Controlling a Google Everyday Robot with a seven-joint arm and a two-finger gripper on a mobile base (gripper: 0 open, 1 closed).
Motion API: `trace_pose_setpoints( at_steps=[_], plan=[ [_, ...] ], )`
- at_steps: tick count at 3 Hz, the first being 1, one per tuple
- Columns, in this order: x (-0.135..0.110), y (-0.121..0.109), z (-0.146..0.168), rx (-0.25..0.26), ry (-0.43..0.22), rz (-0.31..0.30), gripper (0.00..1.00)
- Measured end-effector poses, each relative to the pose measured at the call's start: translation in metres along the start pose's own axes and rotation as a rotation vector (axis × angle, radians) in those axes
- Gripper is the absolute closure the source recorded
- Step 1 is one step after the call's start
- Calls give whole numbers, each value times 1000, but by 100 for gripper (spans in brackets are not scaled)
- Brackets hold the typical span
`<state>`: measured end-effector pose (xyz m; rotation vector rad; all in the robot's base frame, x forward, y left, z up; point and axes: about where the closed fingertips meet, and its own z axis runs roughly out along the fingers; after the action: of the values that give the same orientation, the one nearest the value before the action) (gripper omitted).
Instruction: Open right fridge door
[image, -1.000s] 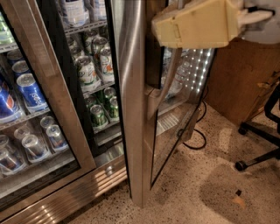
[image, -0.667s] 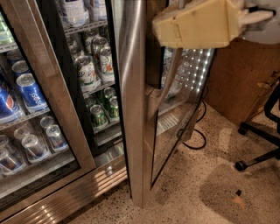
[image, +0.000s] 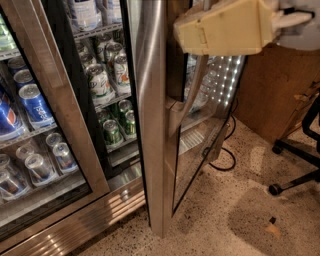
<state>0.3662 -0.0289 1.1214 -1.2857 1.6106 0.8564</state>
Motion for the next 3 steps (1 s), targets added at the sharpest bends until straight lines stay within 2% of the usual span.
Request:
trace_pose_setpoints(
  at_steps=[3],
  plan=[
    [0, 0, 0, 0, 0, 0, 13]
  ],
)
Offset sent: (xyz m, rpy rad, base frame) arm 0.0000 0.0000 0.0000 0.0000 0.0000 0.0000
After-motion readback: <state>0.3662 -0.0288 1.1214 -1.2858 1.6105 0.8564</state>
